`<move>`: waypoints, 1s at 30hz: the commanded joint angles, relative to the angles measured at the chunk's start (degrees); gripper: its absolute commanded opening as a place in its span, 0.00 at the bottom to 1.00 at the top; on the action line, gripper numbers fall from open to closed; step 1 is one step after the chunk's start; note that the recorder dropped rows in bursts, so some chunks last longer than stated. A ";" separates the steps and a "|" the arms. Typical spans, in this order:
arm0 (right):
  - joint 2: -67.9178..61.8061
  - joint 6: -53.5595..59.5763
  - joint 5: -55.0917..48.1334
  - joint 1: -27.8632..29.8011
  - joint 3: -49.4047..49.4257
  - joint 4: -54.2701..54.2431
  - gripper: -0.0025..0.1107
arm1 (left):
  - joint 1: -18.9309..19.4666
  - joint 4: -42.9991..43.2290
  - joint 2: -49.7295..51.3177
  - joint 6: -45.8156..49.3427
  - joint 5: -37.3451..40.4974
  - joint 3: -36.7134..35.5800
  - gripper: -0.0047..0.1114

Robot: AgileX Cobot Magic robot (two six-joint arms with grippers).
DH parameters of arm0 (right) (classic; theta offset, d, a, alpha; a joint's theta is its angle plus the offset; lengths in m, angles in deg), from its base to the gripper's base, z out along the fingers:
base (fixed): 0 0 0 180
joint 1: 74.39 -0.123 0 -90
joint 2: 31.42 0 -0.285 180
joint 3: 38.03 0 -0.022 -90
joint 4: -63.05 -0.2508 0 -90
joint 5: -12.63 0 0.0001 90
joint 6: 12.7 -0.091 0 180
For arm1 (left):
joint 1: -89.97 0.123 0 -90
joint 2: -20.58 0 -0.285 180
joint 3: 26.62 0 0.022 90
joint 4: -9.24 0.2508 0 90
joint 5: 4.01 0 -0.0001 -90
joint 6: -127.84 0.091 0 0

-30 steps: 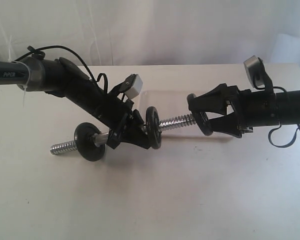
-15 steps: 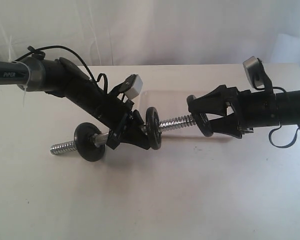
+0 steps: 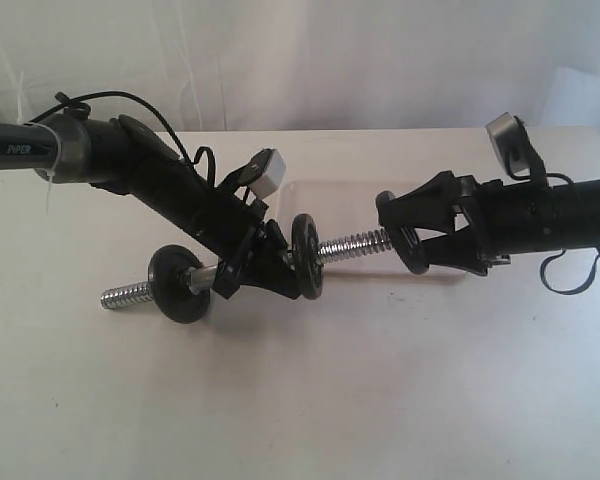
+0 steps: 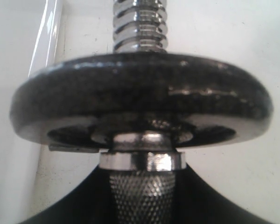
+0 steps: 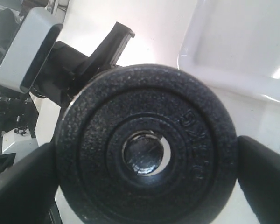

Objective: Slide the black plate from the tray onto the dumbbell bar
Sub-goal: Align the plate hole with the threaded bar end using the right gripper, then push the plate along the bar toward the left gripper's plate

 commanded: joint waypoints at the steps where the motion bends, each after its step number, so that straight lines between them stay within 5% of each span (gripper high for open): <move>1: 0.96 -0.32 -5.12 1.41 -1.57 -2.68 0.02 | -0.17 -7.89 -1.10 1.51 4.30 0.27 0.04; 30: 0.85 3.47 -0.79 -0.67 2.41 -2.71 0.02 | -0.17 -13.01 -1.10 4.14 5.27 0.27 0.04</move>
